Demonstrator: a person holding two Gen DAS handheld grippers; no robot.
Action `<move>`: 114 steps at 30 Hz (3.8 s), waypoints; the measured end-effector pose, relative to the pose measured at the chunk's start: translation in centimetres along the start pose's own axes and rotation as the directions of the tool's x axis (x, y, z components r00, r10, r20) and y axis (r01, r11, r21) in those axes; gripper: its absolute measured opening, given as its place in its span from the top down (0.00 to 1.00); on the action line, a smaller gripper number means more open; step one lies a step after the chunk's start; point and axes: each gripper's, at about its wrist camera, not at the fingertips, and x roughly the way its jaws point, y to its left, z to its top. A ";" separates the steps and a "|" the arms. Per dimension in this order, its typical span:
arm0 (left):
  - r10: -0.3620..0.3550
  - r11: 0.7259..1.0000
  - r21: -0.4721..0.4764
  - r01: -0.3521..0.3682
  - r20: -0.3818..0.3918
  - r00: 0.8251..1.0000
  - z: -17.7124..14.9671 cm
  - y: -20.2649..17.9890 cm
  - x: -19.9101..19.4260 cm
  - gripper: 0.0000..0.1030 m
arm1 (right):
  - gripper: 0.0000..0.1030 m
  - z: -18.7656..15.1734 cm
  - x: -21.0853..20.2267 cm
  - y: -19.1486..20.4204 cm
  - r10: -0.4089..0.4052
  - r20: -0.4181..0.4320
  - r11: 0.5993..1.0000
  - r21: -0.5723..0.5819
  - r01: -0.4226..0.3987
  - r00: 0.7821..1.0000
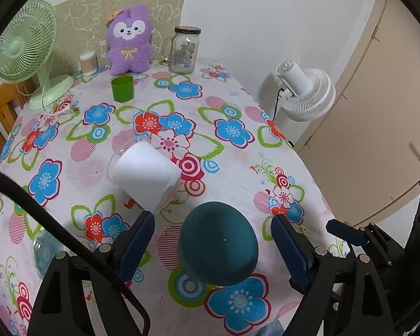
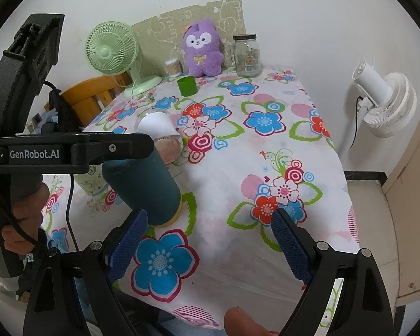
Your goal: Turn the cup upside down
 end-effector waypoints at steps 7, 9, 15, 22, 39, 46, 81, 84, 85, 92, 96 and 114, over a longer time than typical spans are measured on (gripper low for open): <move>0.000 1.000 0.003 -0.001 0.033 0.999 0.0 0.3 -1.6 0.16 | 0.11 0.5 -0.7 0.9 -0.020 0.014 1.000 -0.017 0.020 1.000; 0.002 1.000 0.000 -0.002 0.046 0.999 0.0 0.4 -2.2 0.16 | 0.11 0.6 -1.1 1.1 -0.023 0.023 1.000 -0.019 0.024 0.999; 0.004 1.000 -0.004 -0.004 0.075 0.997 -0.1 0.8 -3.6 0.16 | 0.11 0.9 -2.0 1.8 -0.034 0.046 0.999 -0.027 0.035 0.998; 0.010 1.000 -0.006 -0.010 0.113 0.994 -0.3 1.2 -5.3 0.16 | 0.11 1.6 -3.1 2.9 -0.061 0.072 0.997 -0.053 0.065 0.996; 0.077 0.997 -0.017 -0.076 0.254 0.964 -1.0 2.3 -10.8 0.14 | 0.11 3.9 -5.9 5.2 -0.087 0.156 0.993 -0.060 0.097 0.984; 0.090 0.996 -0.024 -0.086 0.289 0.953 -1.1 2.5 -12.0 0.13 | 0.11 4.8 -6.9 5.9 -0.076 0.195 0.995 -0.046 0.086 0.978; 0.169 0.985 -0.033 -0.171 0.419 0.892 -1.8 2.6 -14.2 0.00 | 0.11 5.8 -9.8 8.3 -0.124 0.317 0.988 -0.048 0.146 0.940; 0.171 0.984 -0.034 -0.173 0.425 0.889 -1.7 2.6 -14.3 0.00 | 0.11 5.8 -9.7 8.4 -0.118 0.319 0.989 -0.050 0.141 0.940; 0.172 0.984 -0.034 -0.174 0.426 0.888 -1.7 2.6 -14.3 0.00 | 0.11 5.9 -9.8 8.4 -0.118 0.320 0.989 -0.051 0.142 0.940; 0.168 0.985 -0.031 -0.172 0.430 0.887 -1.5 2.5 -14.4 0.00 | 0.10 5.9 -10.0 8.6 -0.114 0.326 0.989 -0.056 0.140 0.938; 0.166 0.985 -0.026 -0.171 0.433 0.886 -1.6 2.4 -14.5 0.00 | 0.10 5.9 -10.0 8.6 -0.116 0.326 0.988 -0.056 0.142 0.938; 0.160 0.985 -0.018 -0.170 0.442 0.883 -1.4 2.1 -14.9 0.00 | 0.10 6.0 -10.4 8.5 -0.122 0.331 0.987 -0.055 0.148 0.936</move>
